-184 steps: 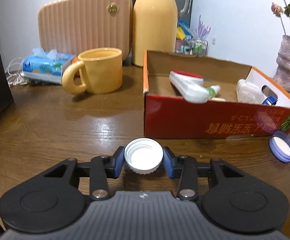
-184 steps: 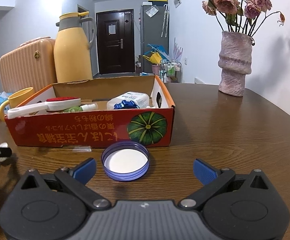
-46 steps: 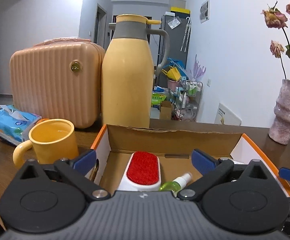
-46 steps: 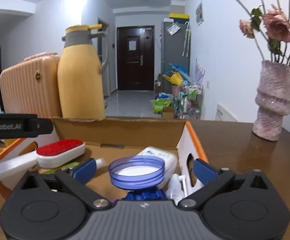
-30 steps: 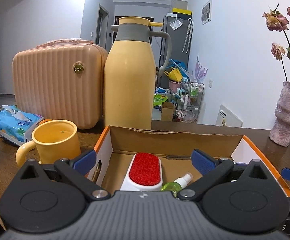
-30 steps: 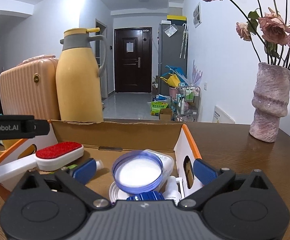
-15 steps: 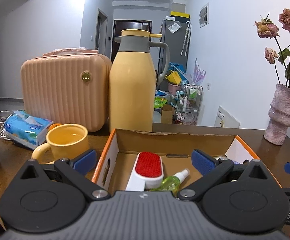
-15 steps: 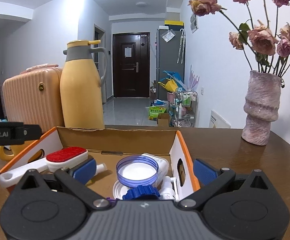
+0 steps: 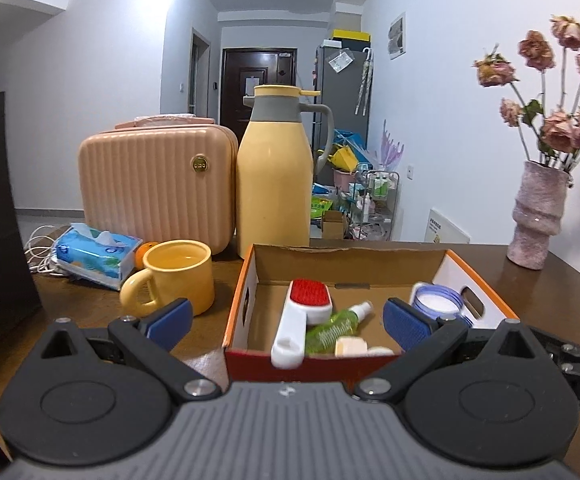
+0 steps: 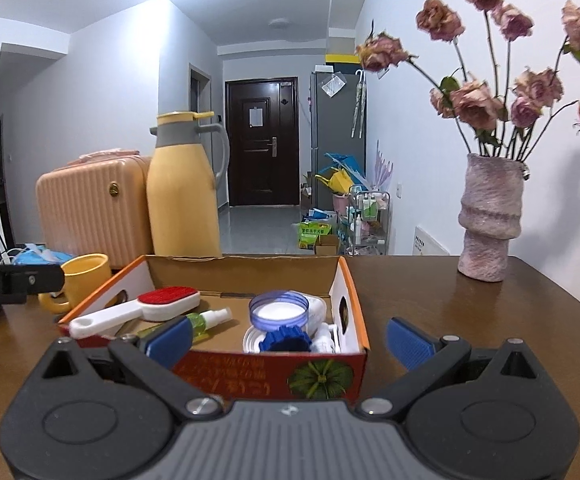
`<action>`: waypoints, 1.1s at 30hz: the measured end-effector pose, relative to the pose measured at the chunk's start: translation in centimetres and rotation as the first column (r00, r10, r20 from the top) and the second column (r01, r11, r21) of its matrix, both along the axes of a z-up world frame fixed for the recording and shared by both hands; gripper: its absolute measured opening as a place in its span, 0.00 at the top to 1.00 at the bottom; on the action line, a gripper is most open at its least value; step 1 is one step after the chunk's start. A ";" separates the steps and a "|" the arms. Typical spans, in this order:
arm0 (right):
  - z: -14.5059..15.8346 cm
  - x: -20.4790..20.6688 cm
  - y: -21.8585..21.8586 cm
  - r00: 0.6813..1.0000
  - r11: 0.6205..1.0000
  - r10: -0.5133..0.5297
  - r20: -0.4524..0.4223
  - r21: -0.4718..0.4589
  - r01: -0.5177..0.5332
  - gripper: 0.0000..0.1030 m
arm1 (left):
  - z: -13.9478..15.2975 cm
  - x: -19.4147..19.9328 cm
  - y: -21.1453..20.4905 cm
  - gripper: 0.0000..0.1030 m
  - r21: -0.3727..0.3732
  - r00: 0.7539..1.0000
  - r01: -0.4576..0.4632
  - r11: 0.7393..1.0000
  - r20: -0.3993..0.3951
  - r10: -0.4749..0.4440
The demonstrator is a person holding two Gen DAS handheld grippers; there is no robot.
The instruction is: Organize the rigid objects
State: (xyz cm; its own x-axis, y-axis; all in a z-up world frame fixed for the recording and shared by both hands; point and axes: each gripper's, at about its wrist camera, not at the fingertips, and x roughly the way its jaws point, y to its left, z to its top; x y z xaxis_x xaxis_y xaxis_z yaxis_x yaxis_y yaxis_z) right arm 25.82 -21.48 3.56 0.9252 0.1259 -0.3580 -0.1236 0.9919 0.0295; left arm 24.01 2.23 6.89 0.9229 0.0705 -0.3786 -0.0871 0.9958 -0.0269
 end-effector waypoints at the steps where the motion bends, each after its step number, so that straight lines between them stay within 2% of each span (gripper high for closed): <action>1: 0.1 -0.8 -0.1 1.000 1.000 0.000 0.003 0.000 0.000 0.00 | 0.1 -0.9 -0.1 0.00 0.003 1.000 0.004 1.000 0.001 -0.004; 12: 1.8 -10.5 -0.1 0.999 1.000 0.018 0.044 -0.025 -0.017 0.00 | 0.2 -10.2 0.0 0.00 0.016 0.999 0.034 0.999 0.019 -0.035; 20: 1.4 -16.7 0.5 0.999 0.999 0.029 0.035 -0.045 -0.028 0.00 | -1.1 -15.2 0.6 0.00 -0.001 0.998 0.058 0.998 0.011 -0.058; 33: 0.0 -21.2 0.2 1.000 0.999 0.004 0.007 -0.053 -0.004 0.00 | -2.2 -19.0 0.2 0.00 0.011 0.997 0.080 0.997 0.010 -0.080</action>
State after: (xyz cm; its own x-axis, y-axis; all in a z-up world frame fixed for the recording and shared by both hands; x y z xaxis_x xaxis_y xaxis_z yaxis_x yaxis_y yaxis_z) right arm 4.65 -21.23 3.56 0.9274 0.1106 -0.3574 -0.1275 0.9915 -0.0241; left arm 5.02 2.44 4.74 0.9297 0.0002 -0.3682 -0.0070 0.9998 -0.0173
